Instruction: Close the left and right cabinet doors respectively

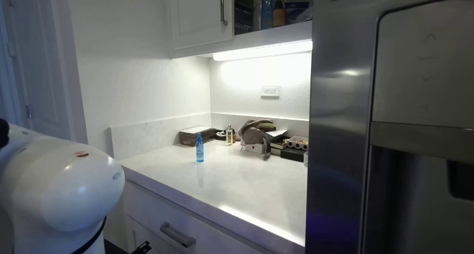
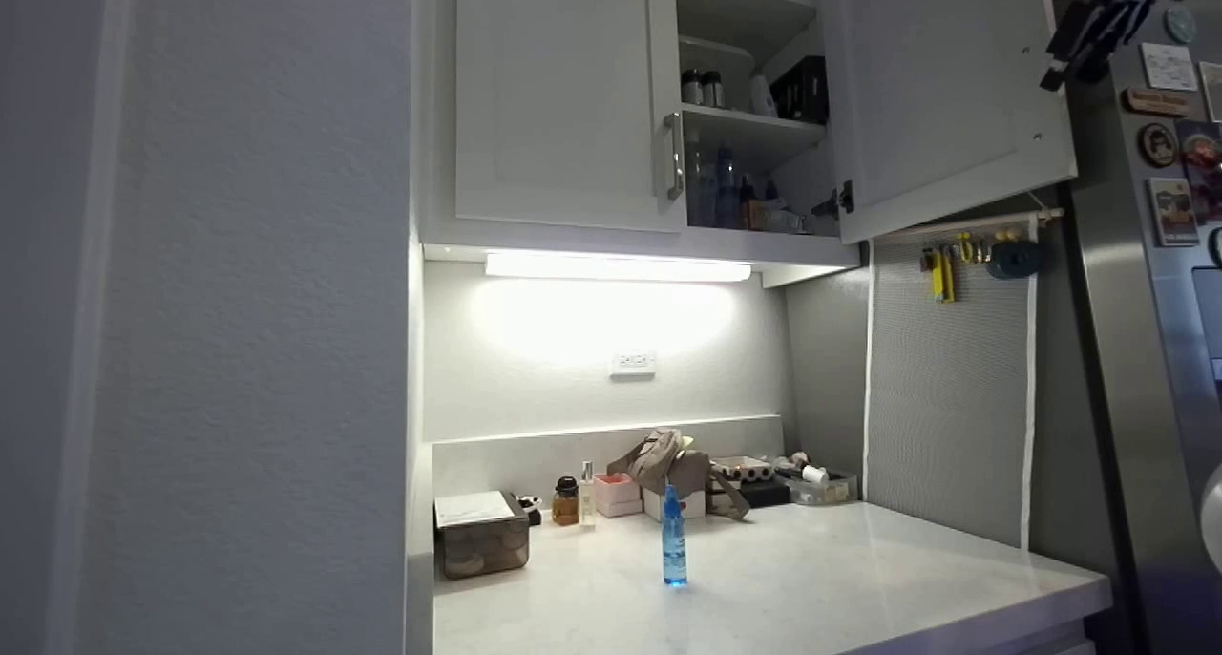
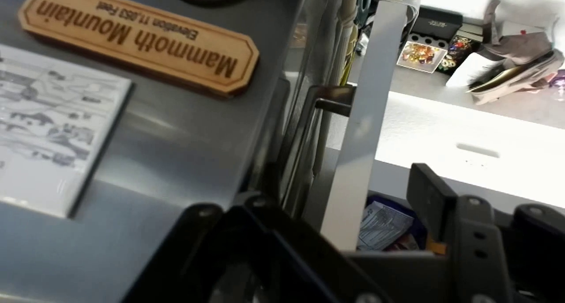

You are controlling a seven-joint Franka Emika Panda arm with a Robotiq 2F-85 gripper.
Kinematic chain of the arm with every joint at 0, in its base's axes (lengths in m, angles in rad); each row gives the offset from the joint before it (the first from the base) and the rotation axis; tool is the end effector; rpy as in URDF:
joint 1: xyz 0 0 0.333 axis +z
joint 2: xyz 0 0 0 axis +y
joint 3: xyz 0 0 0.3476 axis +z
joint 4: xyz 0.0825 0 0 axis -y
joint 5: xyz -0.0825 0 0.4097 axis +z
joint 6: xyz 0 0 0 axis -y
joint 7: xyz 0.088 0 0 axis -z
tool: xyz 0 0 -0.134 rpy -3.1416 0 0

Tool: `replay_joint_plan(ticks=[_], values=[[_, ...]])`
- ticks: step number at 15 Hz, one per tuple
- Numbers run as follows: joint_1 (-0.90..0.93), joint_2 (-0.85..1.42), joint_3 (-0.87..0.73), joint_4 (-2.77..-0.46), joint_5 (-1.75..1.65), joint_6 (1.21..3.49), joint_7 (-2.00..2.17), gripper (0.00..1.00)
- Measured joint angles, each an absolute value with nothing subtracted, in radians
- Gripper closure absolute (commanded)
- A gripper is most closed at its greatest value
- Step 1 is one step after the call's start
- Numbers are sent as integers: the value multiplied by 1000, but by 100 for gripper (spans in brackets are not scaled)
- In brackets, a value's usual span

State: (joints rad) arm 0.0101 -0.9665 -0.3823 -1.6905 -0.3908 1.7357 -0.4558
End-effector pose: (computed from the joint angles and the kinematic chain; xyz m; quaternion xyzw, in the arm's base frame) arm 0.0928 -0.2623 0.9203 0.8940 -0.0250 0.4046 0.1909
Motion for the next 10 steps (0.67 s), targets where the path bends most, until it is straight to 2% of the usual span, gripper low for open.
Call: replay_joint_plan(ticks=[3, 4, 5, 6, 9, 10], values=[[38, -990, -401, -1690, -386, 1736, -494, 79], [51, -995, -406, -1692, -378, 1736, -510, 57], [68, -994, -409, -1694, -367, 1736, -526, 41], [87, -993, -413, -1697, -363, 1736, -534, 41], [152, -988, -440, -1703, -329, 1741, -570, 21], [165, -989, -447, -1704, -322, 1737, -575, 62]])
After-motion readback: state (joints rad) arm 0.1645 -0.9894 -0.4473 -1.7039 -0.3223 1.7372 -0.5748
